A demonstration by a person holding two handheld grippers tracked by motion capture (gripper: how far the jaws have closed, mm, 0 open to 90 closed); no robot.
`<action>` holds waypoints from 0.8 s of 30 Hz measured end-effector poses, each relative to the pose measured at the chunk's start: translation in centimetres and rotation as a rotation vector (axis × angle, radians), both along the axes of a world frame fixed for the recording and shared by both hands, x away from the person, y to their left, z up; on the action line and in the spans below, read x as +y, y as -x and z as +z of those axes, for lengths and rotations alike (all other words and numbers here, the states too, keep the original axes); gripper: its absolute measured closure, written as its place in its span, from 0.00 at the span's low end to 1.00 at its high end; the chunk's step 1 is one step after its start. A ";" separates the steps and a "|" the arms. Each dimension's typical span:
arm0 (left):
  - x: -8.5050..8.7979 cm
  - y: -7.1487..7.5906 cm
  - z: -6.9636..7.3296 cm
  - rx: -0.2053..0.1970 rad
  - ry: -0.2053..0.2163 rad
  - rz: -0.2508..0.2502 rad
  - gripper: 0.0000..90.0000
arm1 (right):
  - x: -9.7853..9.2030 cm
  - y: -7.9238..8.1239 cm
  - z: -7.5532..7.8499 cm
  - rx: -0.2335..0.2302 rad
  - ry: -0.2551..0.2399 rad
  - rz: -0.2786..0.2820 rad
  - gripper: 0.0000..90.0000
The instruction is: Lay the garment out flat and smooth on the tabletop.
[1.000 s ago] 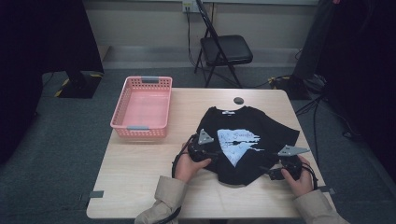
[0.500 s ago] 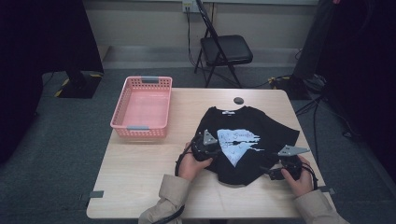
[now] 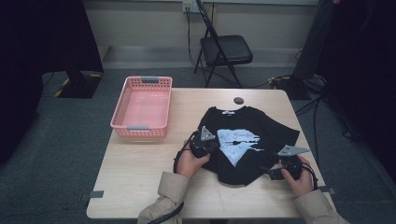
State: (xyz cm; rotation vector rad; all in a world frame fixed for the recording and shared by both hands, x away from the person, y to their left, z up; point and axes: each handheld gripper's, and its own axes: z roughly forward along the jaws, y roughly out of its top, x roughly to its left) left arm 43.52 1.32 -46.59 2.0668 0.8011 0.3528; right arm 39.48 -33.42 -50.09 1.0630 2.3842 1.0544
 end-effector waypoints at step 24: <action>4.3 -1.2 3.2 -0.036 0.098 0.104 0.99 | 0.0 0.0 0.0 0.001 0.000 0.001 0.13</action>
